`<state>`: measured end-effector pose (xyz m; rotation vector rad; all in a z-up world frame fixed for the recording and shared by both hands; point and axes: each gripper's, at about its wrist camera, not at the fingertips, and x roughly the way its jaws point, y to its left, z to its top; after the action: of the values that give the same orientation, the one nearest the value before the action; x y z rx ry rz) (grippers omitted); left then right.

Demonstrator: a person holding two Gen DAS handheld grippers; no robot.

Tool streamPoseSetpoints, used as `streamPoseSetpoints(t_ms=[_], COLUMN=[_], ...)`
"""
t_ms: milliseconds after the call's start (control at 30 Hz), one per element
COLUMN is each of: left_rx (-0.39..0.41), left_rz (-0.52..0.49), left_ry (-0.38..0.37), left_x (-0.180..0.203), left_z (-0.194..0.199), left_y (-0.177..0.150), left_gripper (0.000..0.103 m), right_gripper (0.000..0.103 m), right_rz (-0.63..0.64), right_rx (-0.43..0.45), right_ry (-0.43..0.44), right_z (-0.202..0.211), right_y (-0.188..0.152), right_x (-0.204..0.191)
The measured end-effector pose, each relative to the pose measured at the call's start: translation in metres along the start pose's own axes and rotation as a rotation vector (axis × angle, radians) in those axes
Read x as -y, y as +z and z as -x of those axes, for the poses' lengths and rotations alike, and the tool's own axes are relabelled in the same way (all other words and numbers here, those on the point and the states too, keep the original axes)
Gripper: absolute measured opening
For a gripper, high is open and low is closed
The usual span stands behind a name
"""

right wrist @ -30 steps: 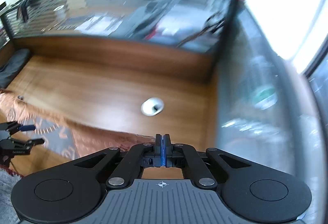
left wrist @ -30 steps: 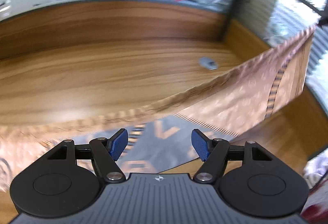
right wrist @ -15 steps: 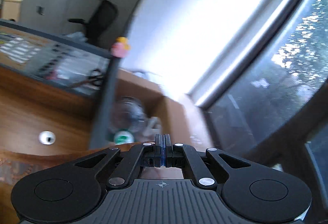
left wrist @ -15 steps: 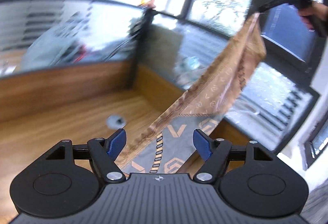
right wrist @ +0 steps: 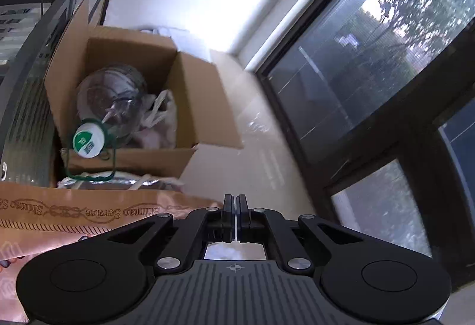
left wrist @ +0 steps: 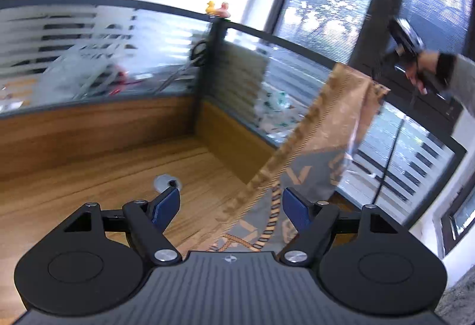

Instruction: Fold clothes

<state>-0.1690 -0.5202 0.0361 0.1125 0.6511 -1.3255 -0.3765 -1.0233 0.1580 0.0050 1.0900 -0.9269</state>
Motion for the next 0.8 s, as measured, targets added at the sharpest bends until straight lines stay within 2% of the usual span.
streamPoseSetpoints(t_ms=[100,233,433,533,800], left_rx=[-0.012,-0.033,-0.06,-0.06,-0.05], left_rz=[0.019,0.034,0.055,0.06,0.09], left_ry=[0.033,0.065,0.095,0.108,0.164], left_x=[-0.01,-0.018,-0.029,-0.034,-0.049], left_z=[0.002,0.01,0.02,0.026,0.054], left_y=[-0.002,-0.013,-0.025,-0.029,-0.043], left_gripper=[0.082,0.082,0.082,0.082,0.082], right_gripper=[0.006,0.015,0.022,0.022,0.023], right_rz=[-0.024,-0.056,-0.129,-0.152,-0.139], right_rx=[-0.029,-0.016,0.049,0.073,0.17], right_ry=[0.094,0.176,0.325,0.382,0.431], right_z=[-0.013,-0.002,0.049,0.075,0.14], right_y=[-0.011,-0.007,-0.011,-0.019,-0.027], right_x=[-0.015,-0.028,-0.026,-0.026,-0.042])
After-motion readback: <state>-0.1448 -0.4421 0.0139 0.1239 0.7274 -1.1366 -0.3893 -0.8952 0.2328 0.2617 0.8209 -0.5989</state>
